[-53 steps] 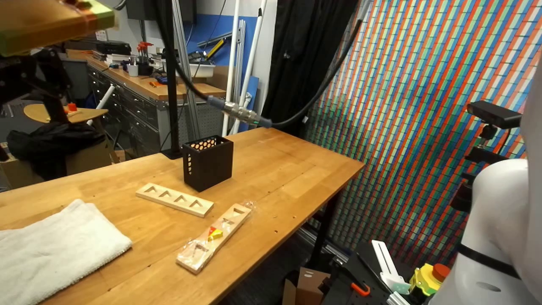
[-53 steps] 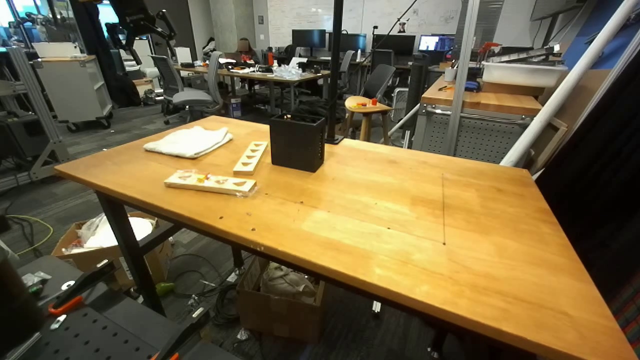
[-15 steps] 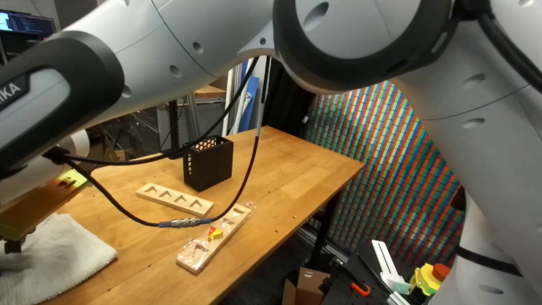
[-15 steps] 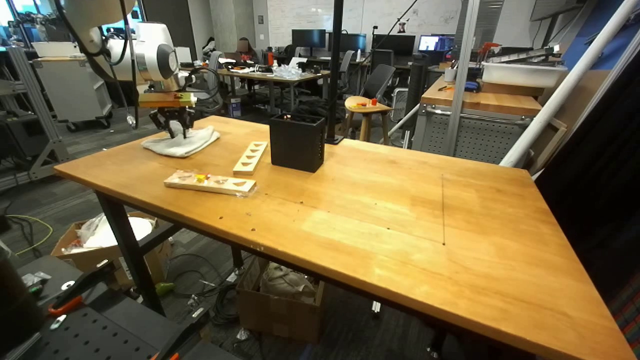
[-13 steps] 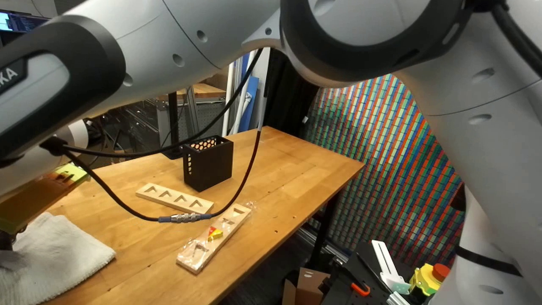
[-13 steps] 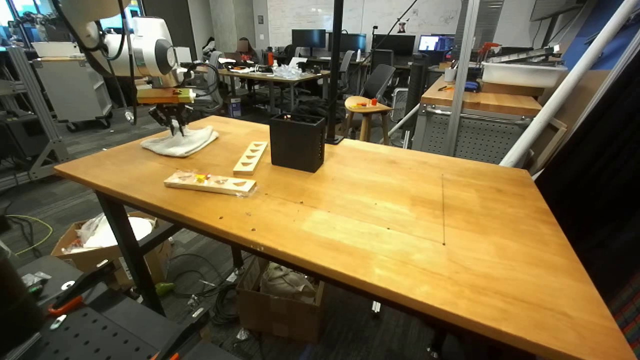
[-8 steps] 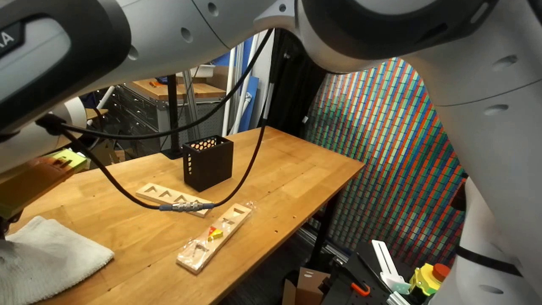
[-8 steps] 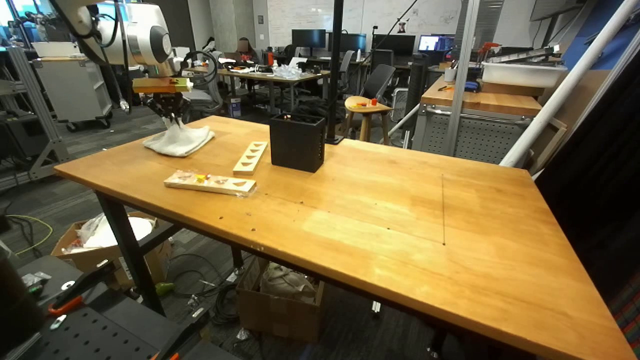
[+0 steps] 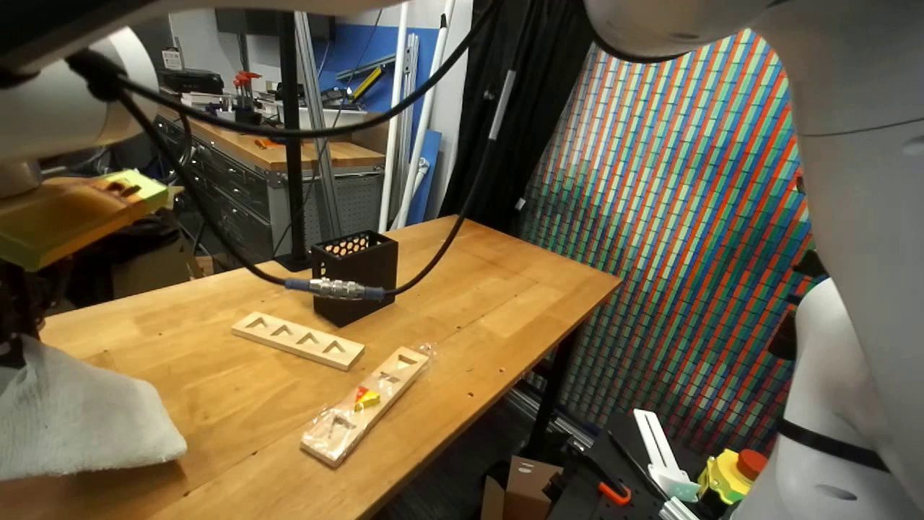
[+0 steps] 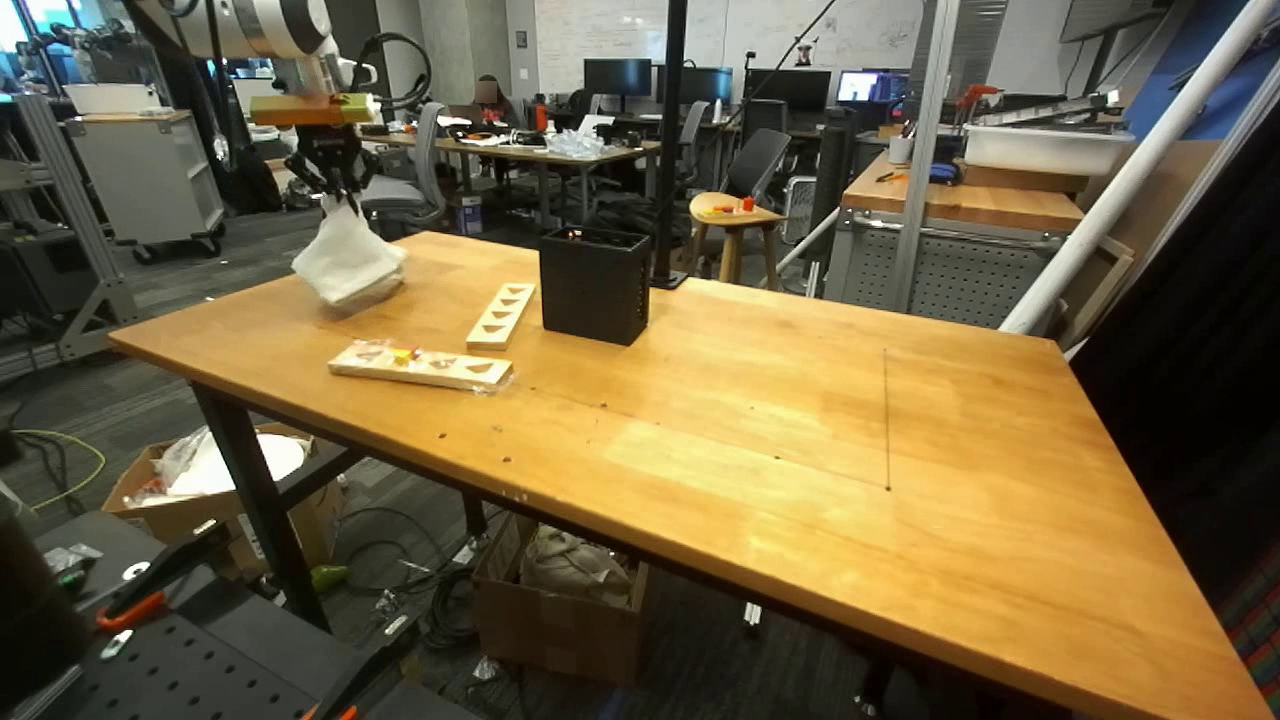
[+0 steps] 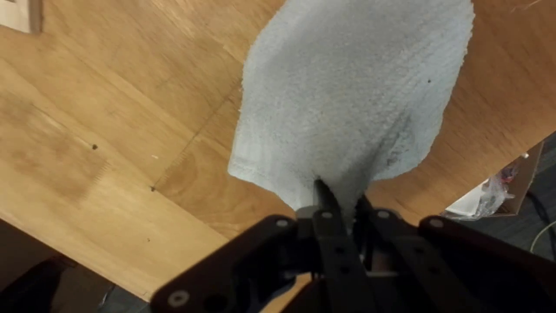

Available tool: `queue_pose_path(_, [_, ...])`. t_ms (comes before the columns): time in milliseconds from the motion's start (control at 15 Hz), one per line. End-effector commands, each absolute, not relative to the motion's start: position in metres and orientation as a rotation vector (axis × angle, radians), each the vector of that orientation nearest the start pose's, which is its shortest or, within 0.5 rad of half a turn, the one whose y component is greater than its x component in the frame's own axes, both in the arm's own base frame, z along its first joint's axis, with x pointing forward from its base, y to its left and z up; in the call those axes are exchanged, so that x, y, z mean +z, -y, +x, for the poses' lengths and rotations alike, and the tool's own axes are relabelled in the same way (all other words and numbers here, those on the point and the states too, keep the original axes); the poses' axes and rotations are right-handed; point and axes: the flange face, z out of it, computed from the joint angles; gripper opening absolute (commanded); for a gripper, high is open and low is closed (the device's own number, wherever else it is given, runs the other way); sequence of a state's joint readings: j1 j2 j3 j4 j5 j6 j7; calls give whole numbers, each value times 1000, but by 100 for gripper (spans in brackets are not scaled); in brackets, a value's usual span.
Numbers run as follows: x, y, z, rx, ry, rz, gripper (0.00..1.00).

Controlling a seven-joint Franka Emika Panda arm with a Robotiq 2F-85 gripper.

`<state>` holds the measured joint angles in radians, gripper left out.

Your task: Put the white towel inside the black box

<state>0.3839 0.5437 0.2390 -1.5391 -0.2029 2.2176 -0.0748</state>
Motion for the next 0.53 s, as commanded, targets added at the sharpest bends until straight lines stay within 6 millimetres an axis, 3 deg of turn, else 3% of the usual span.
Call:
queue_pose_path(0, [410, -350, 585, -181, 1225, -2921, 3])
queue_pose_path(467, [490, -278, 593, -185, 1212, -2990, 3])
